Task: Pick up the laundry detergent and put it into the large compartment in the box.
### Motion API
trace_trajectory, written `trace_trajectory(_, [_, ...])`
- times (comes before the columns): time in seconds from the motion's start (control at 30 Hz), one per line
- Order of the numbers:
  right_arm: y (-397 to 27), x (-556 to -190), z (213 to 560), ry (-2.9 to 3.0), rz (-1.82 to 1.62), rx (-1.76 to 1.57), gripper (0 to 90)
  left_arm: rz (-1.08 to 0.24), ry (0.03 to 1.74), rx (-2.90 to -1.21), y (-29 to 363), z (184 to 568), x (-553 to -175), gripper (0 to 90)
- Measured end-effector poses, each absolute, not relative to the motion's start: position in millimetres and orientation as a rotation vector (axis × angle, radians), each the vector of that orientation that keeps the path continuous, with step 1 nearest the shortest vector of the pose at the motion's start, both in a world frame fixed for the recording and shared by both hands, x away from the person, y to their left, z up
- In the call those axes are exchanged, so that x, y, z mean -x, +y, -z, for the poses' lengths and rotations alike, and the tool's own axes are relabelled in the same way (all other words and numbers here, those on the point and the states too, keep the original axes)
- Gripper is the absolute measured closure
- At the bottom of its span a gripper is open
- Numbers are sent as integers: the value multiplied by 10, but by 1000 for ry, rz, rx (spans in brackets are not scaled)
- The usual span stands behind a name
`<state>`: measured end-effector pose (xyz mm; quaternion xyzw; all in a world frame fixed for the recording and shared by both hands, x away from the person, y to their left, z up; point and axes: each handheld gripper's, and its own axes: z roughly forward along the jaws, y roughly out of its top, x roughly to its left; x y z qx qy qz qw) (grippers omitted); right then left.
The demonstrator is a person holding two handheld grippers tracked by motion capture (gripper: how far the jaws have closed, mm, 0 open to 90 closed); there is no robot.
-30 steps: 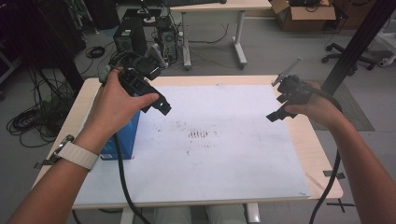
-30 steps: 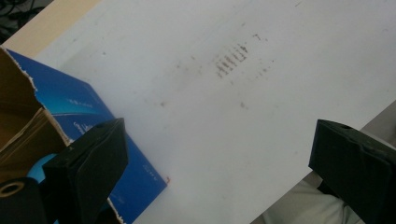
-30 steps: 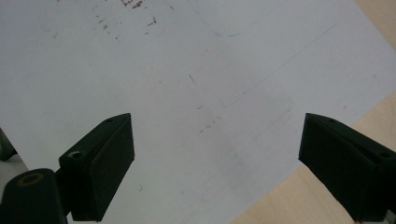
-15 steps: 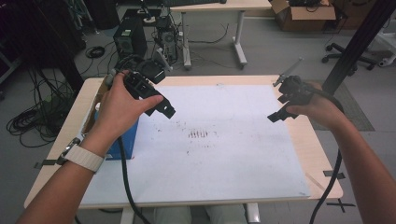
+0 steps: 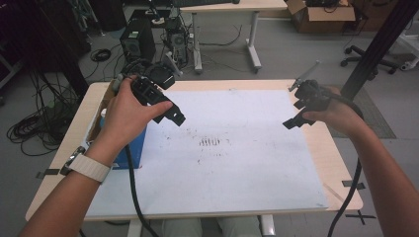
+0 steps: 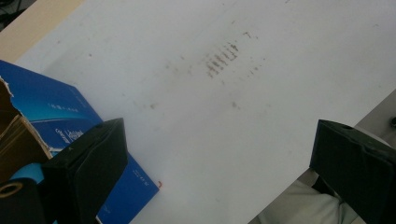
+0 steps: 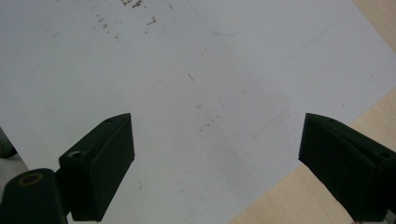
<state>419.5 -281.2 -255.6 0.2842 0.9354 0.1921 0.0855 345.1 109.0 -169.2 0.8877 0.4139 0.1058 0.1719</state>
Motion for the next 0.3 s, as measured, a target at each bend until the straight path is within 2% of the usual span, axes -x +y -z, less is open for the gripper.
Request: trace_trajectory(0.3, [-2796, -4193, 2549, 2789, -571, -847, 105, -295, 1175, -2522, 1100, 1705, -3451, 46])
